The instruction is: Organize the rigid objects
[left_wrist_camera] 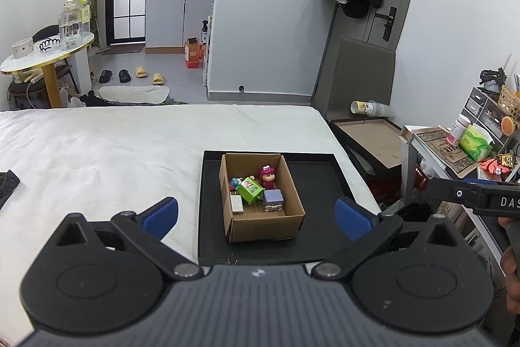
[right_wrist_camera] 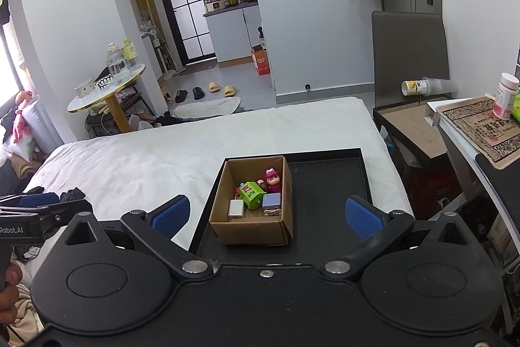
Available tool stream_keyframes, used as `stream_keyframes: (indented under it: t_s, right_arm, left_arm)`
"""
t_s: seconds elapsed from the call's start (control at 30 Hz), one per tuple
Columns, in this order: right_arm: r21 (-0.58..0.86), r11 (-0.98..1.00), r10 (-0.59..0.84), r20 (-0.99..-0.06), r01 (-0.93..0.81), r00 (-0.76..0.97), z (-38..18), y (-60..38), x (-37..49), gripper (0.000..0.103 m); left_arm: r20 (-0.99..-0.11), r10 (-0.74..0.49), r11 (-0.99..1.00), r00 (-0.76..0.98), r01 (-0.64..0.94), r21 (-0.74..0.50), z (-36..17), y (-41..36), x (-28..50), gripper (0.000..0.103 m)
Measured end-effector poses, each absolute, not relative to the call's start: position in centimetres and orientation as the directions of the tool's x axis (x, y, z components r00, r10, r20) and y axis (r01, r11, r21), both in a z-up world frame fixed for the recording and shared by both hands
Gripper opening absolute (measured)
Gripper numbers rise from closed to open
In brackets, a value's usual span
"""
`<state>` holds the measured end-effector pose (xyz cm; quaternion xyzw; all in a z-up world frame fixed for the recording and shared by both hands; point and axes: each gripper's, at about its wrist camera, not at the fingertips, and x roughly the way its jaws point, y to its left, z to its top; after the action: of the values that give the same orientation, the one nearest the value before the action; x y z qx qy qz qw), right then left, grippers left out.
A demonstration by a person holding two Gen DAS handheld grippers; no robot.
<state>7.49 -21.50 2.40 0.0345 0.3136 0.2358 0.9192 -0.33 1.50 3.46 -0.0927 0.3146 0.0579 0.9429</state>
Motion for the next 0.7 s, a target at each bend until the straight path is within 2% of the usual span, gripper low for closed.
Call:
stream_keyframes:
  t_s: [0.7]
  right_arm:
    - [0.203,0.889,0.449,-0.566,-0.411,0.691,2.3,-21.4,7.54,0.103]
  left_arm:
    - [-0.607,0.054,0.975,0.793,-0.173,-0.139,3.33,1.65,-0.47,0.102]
